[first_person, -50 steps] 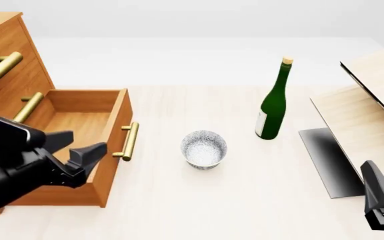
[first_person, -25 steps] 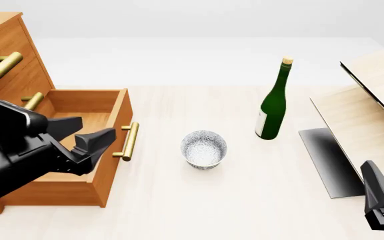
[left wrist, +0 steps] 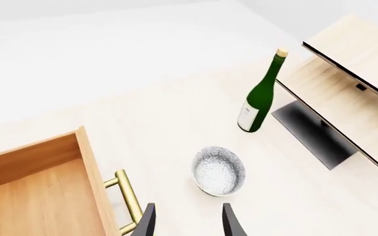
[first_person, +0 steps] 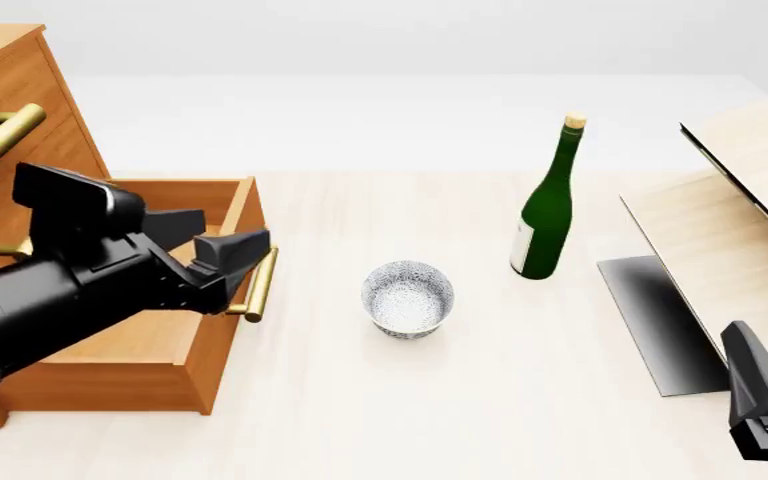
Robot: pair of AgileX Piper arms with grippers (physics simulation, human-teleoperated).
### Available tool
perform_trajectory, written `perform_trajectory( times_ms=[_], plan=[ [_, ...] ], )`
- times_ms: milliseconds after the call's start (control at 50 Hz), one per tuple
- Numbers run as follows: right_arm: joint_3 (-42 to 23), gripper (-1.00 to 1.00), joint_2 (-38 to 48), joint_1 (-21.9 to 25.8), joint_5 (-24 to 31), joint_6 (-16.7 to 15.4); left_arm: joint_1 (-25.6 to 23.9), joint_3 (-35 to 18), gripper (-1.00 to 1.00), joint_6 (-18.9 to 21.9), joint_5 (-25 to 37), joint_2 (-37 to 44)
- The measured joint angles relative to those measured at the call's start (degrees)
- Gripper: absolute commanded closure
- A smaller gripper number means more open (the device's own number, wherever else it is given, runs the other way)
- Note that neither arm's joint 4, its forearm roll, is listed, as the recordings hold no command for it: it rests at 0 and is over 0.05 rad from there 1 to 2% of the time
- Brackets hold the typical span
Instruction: Put the bowl in the bottom drawer of the cabinet and close it.
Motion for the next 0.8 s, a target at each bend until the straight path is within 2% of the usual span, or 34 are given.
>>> perform_trajectory(
  times_ms=[800],
  plan=[
    [0.0,-1.00,0.0,0.0,0.0,0.0,-2.8,-7.2,-1.00,-7.1,-9.7,18.0]
  ],
)
